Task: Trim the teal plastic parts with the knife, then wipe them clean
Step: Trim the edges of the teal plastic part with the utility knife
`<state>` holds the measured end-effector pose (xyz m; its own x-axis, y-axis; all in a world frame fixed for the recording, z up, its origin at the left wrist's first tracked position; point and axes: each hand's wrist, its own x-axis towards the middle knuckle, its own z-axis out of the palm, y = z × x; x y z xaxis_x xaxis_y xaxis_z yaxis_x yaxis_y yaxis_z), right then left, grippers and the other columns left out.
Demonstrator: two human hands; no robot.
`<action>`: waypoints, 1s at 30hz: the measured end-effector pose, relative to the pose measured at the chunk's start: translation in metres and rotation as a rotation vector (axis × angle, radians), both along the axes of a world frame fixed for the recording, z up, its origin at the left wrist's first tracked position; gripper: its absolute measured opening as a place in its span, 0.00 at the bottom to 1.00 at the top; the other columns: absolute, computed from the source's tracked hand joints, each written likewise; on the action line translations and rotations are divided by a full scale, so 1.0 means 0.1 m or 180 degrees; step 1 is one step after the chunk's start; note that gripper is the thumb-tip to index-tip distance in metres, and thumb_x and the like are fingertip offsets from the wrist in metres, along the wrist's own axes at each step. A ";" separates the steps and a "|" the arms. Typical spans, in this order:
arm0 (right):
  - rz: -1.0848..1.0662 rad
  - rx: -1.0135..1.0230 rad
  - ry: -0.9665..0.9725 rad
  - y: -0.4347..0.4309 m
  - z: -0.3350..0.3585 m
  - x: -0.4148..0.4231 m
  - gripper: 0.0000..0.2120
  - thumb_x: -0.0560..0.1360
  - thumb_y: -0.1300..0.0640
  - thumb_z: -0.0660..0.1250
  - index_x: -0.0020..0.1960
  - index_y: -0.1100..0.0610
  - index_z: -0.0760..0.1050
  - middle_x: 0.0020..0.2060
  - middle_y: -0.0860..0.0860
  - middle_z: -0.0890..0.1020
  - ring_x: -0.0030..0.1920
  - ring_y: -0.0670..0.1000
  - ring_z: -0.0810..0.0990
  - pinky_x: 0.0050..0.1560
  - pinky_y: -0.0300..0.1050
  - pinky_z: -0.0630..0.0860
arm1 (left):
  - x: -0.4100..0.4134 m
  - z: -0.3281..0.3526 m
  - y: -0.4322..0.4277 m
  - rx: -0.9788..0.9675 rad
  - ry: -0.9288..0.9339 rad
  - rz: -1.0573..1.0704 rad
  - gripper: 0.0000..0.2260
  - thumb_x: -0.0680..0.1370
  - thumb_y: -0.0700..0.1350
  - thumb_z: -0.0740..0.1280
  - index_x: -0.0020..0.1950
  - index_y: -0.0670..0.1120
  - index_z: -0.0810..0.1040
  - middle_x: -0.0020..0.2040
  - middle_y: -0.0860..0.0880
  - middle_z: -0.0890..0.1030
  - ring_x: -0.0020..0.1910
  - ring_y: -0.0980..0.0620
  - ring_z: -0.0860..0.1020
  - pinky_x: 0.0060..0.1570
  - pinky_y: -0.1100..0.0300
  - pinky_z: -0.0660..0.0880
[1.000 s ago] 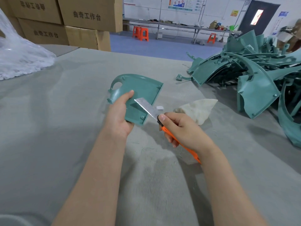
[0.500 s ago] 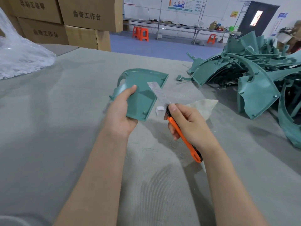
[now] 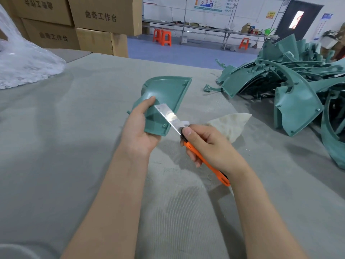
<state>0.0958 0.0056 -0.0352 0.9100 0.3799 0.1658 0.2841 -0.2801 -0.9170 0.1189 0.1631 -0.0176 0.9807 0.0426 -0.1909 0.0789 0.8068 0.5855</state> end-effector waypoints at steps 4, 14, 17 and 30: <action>0.0380 -0.0180 0.0354 -0.04 0.03 -0.01 0.17 0.80 0.49 0.60 0.40 0.60 0.76 0.24 0.52 0.73 0.25 0.48 0.71 0.29 0.41 0.73 | 0.01 -0.02 0.03 0.0050 0.0022 -0.0024 0.08 0.77 0.42 0.66 0.56 0.43 0.79 0.41 0.47 0.82 0.33 0.51 0.81 0.30 0.63 0.77; -0.1069 0.0322 -0.0013 -0.21 0.03 0.10 0.19 0.82 0.48 0.58 0.41 0.60 0.76 0.26 0.53 0.75 0.25 0.48 0.72 0.27 0.40 0.72 | 0.04 -0.02 -0.06 0.0993 -0.0228 0.0689 0.06 0.77 0.39 0.69 0.53 0.44 0.80 0.49 0.47 0.85 0.43 0.52 0.84 0.37 0.59 0.80; -0.1243 0.0116 -0.0003 -0.24 0.02 0.12 0.19 0.81 0.46 0.58 0.41 0.58 0.77 0.27 0.52 0.76 0.27 0.50 0.75 0.30 0.42 0.75 | 0.04 -0.03 -0.11 0.1488 -0.0351 0.0879 0.08 0.76 0.38 0.69 0.55 0.44 0.81 0.51 0.47 0.85 0.49 0.50 0.84 0.50 0.54 0.81; -0.1152 0.0197 -0.0068 -0.18 -0.02 0.12 0.20 0.82 0.48 0.58 0.40 0.62 0.75 0.26 0.53 0.74 0.25 0.48 0.72 0.27 0.40 0.73 | -0.01 -0.01 -0.10 0.0949 -0.0286 0.0553 0.05 0.77 0.39 0.69 0.51 0.45 0.81 0.45 0.48 0.86 0.39 0.53 0.85 0.30 0.61 0.78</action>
<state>0.1079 -0.0126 -0.0376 0.9798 0.0228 0.1987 0.1959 -0.3102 -0.9303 0.1182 0.1530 -0.0182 0.9662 0.2512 -0.0584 -0.1070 0.5963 0.7956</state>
